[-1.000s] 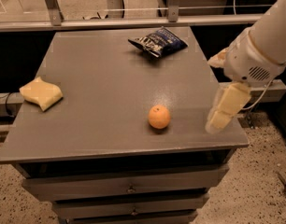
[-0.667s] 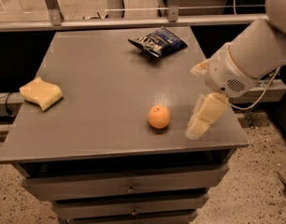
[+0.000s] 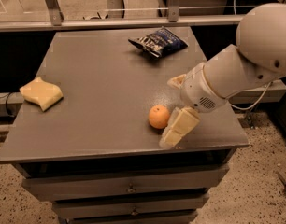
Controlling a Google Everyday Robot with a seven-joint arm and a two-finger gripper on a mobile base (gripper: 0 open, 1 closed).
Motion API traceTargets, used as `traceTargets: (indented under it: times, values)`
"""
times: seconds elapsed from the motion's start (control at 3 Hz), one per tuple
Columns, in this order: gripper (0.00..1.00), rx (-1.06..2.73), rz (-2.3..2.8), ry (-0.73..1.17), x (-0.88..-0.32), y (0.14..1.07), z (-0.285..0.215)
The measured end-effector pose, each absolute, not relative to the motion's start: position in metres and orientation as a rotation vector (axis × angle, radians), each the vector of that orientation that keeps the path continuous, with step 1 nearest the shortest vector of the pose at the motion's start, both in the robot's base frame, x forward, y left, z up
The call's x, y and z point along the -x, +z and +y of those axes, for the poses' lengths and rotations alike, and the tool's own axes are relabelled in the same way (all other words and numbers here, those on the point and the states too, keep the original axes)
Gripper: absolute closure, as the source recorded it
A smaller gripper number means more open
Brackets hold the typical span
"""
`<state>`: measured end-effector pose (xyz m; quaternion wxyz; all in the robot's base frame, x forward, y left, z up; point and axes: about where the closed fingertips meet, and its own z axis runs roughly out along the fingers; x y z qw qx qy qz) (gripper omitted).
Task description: Move orange near blue chip bag
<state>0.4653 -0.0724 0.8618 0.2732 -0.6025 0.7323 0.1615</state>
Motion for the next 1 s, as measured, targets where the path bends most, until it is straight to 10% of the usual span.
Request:
traceTargets:
  times: [0.33,1.0]
  values:
    - [0.00,1.600,1.953,0.483,-0.4638,0.8513,-0.0574]
    - [0.42,1.568,1.937,0.499,-0.4680,0.8470,-0.0515]
